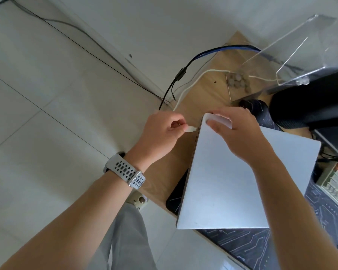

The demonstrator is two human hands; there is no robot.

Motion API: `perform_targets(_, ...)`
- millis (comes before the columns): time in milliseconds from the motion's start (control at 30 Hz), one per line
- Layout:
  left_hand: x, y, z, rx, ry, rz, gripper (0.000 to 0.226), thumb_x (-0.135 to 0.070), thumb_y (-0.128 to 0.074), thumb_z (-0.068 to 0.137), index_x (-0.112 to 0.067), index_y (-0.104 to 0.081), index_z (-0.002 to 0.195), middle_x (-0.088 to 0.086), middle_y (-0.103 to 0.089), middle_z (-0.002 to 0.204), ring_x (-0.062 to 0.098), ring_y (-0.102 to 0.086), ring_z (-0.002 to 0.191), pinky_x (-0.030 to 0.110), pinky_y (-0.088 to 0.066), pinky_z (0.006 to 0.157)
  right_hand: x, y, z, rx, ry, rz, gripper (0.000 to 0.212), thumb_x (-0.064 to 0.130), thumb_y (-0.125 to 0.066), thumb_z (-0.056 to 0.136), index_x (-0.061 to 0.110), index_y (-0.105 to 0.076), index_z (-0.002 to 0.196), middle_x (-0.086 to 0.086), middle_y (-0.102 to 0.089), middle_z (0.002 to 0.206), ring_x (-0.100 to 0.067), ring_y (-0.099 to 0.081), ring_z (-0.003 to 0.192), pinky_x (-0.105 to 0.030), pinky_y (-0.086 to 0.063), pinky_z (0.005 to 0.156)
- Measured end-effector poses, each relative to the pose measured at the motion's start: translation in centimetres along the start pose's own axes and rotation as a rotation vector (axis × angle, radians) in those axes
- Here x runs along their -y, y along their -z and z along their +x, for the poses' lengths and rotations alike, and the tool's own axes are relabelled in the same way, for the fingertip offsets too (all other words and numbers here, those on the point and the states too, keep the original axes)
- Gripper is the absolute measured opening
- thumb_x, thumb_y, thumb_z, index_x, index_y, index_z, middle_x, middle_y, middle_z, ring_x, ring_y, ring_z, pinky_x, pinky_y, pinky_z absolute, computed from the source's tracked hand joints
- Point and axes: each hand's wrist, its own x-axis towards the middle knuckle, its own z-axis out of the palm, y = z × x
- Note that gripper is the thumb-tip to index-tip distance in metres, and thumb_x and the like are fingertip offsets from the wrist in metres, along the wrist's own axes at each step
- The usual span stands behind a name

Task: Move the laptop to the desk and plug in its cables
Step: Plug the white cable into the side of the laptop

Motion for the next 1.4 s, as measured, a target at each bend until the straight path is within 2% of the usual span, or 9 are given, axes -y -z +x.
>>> perform_targets(167, 0.5, -0.1, -0.3, 0.015, 0.018, -0.083, 0.017, -0.017, -0.062, 0.087, -0.011, -0.066, 0.072, -0.002, -0.055, 0.059, 0.006, -0.045, 0.054, 0.018, -0.033, 0.053, 0.3, 0.1, -0.2, 0.006, 0.008, 0.033, 0.029, 0.033, -0.057, 0.091, 0.021, -0.065, 0.116, 0.015, -0.061, 0.106, -0.015, -0.056, 0.114, -0.058, -0.029, 0.108)
perform_targets(400, 1.0, -0.6, 0.3, 0.024, 0.039, -0.179, 0.016, -0.016, -0.062, 0.088, -0.008, -0.067, 0.075, -0.007, -0.05, 0.056, 0.004, -0.042, 0.054, 0.019, -0.033, 0.055, 0.6, -0.1, -0.4, -0.004, 0.025, 0.059, 0.032, 0.035, -0.055, 0.088, 0.021, -0.066, 0.115, 0.015, -0.06, 0.103, -0.016, -0.058, 0.112, -0.059, -0.031, 0.106)
perform_targets(600, 0.6, -0.5, 0.7, 0.01, 0.005, -0.163, 0.017, -0.014, -0.062, 0.088, -0.014, -0.064, 0.071, -0.011, -0.048, 0.055, 0.001, -0.043, 0.053, 0.012, -0.034, 0.054, 0.7, -0.1, -0.5, -0.001, 0.014, 0.097, 0.033, 0.037, -0.055, 0.087, 0.023, -0.066, 0.114, 0.015, -0.061, 0.1, -0.016, -0.059, 0.11, -0.06, -0.031, 0.106)
perform_targets(733, 0.5, -0.4, 0.6, 0.028, 0.011, -0.161, 0.016, -0.011, -0.062, 0.088, -0.01, -0.065, 0.072, -0.013, -0.048, 0.055, -0.002, -0.044, 0.053, 0.01, -0.035, 0.054, 0.6, -0.1, -0.6, -0.002, 0.013, 0.099, 0.03, 0.033, -0.057, 0.089, 0.022, -0.065, 0.116, 0.014, -0.06, 0.102, -0.018, -0.058, 0.111, -0.06, -0.031, 0.106)
perform_targets(1033, 0.1, -0.2, 0.6, 0.039, 0.022, -0.112, 0.014, -0.014, -0.063, 0.087, -0.01, -0.066, 0.074, -0.012, -0.047, 0.056, 0.004, -0.042, 0.056, 0.018, -0.032, 0.057, 0.6, 0.0, -0.6, 0.011, 0.012, 0.094, 0.027, 0.028, -0.057, 0.092, 0.02, -0.065, 0.117, 0.016, -0.057, 0.103, -0.018, -0.057, 0.112, -0.059, -0.03, 0.106)
perform_targets(1400, -1.2, 0.2, 0.8, 0.075, 0.036, -0.013, 0.014, -0.015, -0.063, 0.088, -0.012, -0.066, 0.074, -0.012, -0.05, 0.058, 0.002, -0.044, 0.055, 0.007, -0.034, 0.055, 0.5, -0.1, -0.5, -0.012, 0.014, 0.105, 0.027, 0.027, -0.06, 0.09, 0.02, -0.066, 0.115, 0.015, -0.057, 0.1, -0.019, -0.057, 0.11, -0.059, -0.031, 0.106)
